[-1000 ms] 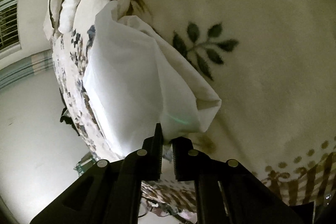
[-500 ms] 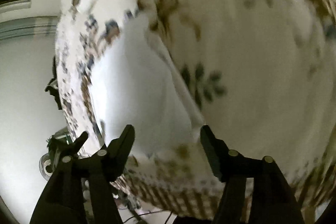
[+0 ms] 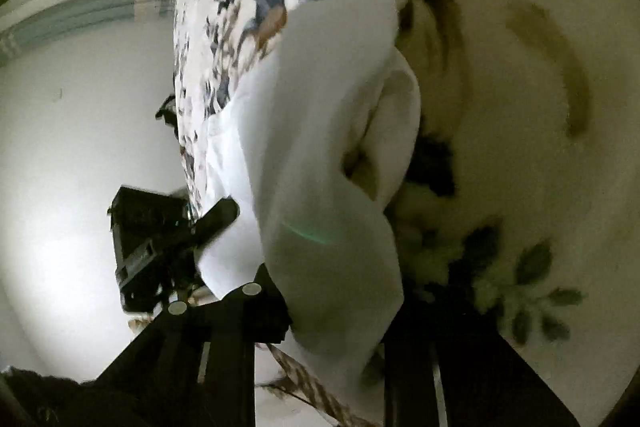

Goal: Fold small clothes

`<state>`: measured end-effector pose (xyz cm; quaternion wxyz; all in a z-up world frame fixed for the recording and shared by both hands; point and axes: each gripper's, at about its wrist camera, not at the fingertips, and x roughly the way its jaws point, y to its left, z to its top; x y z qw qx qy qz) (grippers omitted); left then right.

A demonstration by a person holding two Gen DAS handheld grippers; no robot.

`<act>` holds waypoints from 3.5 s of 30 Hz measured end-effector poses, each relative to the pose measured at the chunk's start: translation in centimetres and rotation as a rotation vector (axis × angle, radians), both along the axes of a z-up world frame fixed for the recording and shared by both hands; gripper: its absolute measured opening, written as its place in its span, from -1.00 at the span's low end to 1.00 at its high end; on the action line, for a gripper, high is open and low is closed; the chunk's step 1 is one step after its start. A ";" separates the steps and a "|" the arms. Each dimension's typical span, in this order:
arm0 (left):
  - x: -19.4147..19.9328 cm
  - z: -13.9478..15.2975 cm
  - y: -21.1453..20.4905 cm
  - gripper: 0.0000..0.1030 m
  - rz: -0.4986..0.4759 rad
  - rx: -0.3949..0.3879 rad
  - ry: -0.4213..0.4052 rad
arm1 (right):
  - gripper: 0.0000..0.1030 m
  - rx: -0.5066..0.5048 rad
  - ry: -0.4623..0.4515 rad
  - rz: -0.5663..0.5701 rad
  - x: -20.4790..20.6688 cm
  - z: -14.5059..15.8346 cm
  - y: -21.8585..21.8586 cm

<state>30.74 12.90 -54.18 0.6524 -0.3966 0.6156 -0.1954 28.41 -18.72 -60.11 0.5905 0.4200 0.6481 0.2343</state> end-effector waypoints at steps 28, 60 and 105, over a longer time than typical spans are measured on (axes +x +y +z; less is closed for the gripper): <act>43.3 9.6 -5.8 -0.57 -0.083 0.103 -0.161 | -0.73 -0.243 -0.266 -0.154 38.8 17.1 -3.7; 32.4 19.2 -10.8 0.98 -0.203 0.855 -0.339 | 1.00 -1.134 -0.263 -0.037 30.5 26.9 -1.1; -3.4 53.7 -11.4 0.98 0.052 0.921 -0.728 | 1.00 -1.167 -0.844 -0.280 -12.3 73.1 1.7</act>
